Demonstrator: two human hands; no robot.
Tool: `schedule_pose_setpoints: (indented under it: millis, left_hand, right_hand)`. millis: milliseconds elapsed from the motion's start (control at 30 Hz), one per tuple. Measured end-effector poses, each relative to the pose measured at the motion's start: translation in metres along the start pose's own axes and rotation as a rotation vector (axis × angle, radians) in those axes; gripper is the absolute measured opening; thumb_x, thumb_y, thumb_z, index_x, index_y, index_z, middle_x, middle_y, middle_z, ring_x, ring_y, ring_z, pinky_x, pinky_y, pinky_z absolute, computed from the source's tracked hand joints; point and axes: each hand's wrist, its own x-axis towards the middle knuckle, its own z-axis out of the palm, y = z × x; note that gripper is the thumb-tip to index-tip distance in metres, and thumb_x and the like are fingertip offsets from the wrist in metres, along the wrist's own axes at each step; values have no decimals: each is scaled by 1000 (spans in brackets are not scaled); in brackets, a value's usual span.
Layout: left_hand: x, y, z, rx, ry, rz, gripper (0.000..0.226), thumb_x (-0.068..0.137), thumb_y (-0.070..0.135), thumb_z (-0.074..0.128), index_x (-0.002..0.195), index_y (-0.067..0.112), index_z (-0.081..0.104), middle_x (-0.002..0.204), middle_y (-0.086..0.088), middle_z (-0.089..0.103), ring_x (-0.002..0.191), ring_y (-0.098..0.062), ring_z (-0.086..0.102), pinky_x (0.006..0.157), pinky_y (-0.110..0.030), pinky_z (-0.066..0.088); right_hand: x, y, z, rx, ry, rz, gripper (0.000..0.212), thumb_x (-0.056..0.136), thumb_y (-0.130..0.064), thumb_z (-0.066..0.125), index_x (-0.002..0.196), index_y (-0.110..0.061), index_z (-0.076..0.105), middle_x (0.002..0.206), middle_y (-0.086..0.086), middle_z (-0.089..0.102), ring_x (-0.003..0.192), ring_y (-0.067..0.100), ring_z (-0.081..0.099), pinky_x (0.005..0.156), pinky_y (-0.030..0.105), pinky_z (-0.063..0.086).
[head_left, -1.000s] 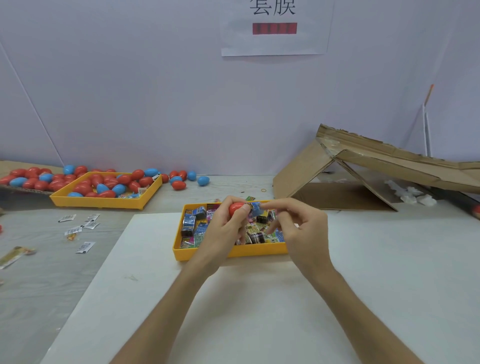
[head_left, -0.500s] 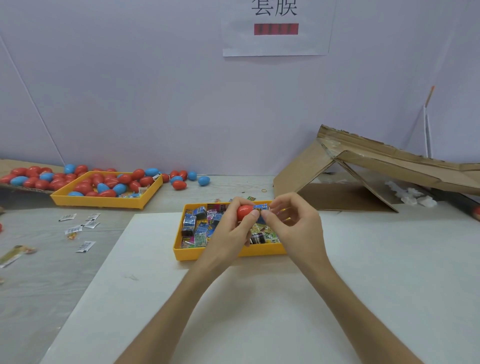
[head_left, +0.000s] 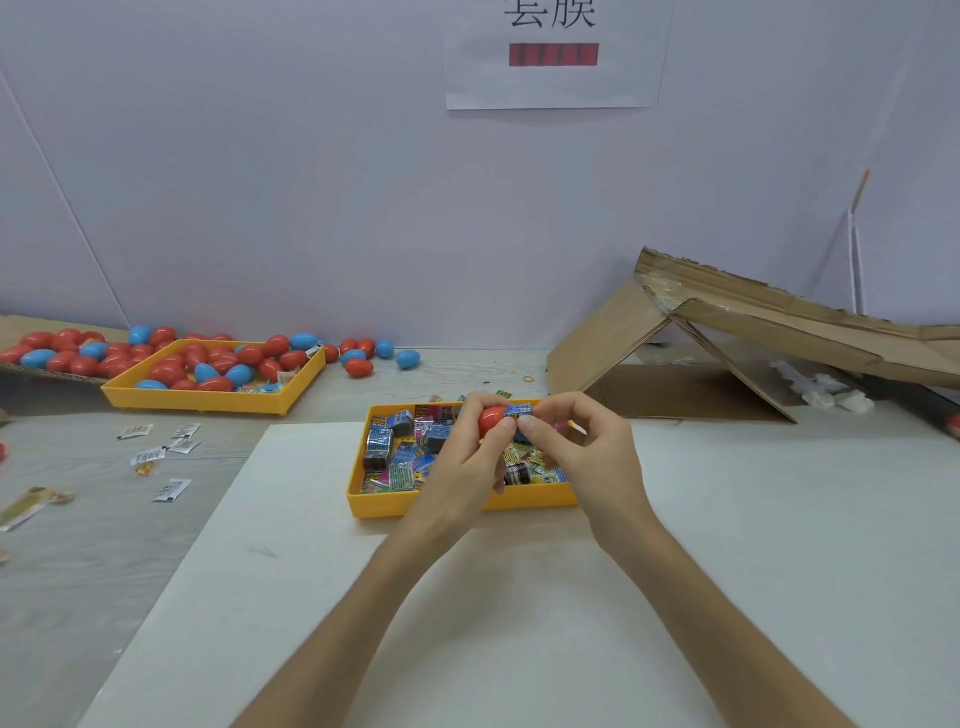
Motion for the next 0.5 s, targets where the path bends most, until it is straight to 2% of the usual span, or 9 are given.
schedule_pose_setpoints:
  millis: [133, 200, 333, 500]
  left_hand:
    - [0, 0, 0, -1, 2, -13, 13, 108, 21, 42, 116, 26, 51, 69, 8, 46, 56, -7, 45, 55, -24, 46]
    - [0, 0, 0, 4, 3, -11, 14, 108, 21, 42, 116, 27, 51, 69, 9, 46, 56, -7, 45, 55, -24, 46]
    - [0, -1, 1, 36, 1, 4, 13, 108, 23, 42, 117, 27, 51, 73, 5, 46, 56, -5, 45, 56, -25, 46]
    - [1, -2, 0, 47, 7, 5, 13, 108, 25, 43, 118, 27, 50, 76, 3, 48, 56, -6, 47, 55, -24, 45]
  right_hand:
    - [0, 0, 2, 43, 3, 28, 20, 82, -10, 81, 94, -21, 69, 82, -8, 65, 67, 13, 56, 60, 26, 49]
    - [-1, 1, 2, 15, 35, 17, 22, 81, -10, 82, 91, -21, 65, 82, -9, 63, 68, 14, 55, 62, 29, 49]
    - [0, 3, 0, -53, 9, -24, 16, 85, -13, 80, 81, -18, 65, 70, -10, 61, 62, 13, 53, 57, 22, 46]
    - [-1, 1, 3, -5, -21, -3, 13, 88, -12, 76, 88, -24, 72, 76, -14, 68, 62, 4, 57, 57, 16, 46]
